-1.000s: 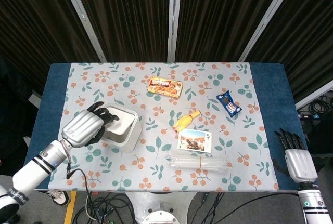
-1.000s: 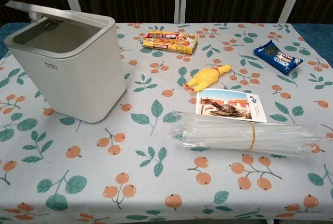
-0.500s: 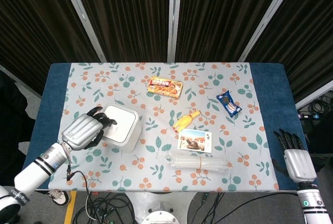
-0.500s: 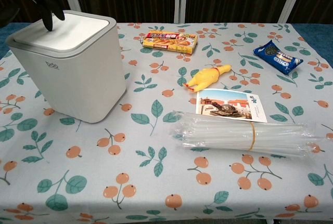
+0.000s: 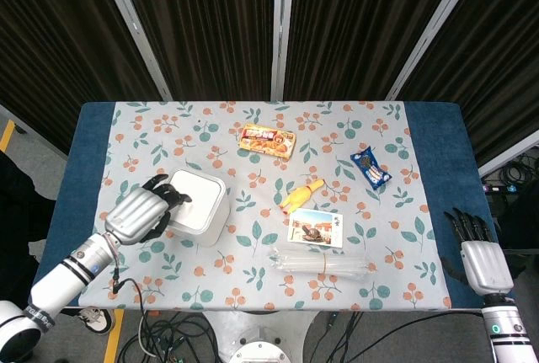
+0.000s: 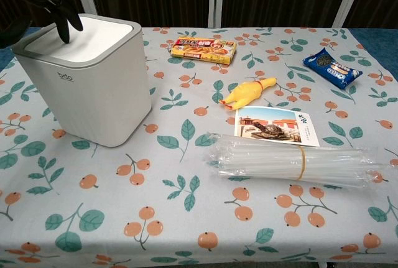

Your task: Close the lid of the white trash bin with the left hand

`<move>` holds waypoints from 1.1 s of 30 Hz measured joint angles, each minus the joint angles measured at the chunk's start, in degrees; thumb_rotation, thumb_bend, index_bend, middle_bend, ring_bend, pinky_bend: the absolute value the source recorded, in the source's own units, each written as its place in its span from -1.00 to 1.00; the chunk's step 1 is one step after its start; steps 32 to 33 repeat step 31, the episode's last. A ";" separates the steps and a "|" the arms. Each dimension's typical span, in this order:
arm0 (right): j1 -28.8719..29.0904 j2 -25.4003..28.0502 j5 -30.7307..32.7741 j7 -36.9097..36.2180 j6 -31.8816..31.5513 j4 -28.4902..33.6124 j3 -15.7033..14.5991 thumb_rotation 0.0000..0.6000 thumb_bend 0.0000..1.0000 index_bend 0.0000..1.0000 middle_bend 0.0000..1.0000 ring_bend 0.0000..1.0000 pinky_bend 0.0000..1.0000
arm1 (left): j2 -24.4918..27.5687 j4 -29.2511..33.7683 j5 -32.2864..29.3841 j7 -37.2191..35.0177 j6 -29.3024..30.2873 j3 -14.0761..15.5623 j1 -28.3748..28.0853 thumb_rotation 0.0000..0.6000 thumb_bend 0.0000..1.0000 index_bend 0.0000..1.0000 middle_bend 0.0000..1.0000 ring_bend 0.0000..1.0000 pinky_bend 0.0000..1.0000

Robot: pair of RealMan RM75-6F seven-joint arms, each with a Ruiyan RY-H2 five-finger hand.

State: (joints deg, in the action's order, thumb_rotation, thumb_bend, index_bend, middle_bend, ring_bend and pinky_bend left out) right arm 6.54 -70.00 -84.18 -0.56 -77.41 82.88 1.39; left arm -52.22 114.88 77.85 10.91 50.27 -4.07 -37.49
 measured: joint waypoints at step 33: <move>0.46 0.36 -0.51 0.53 -0.20 1.82 0.24 1.00 -0.48 -1.00 -1.00 -1.00 -1.00 | -10.00 -15.76 7.13 1.94 34.68 5.32 25.69 1.00 -1.00 -1.00 -1.00 -1.00 -0.87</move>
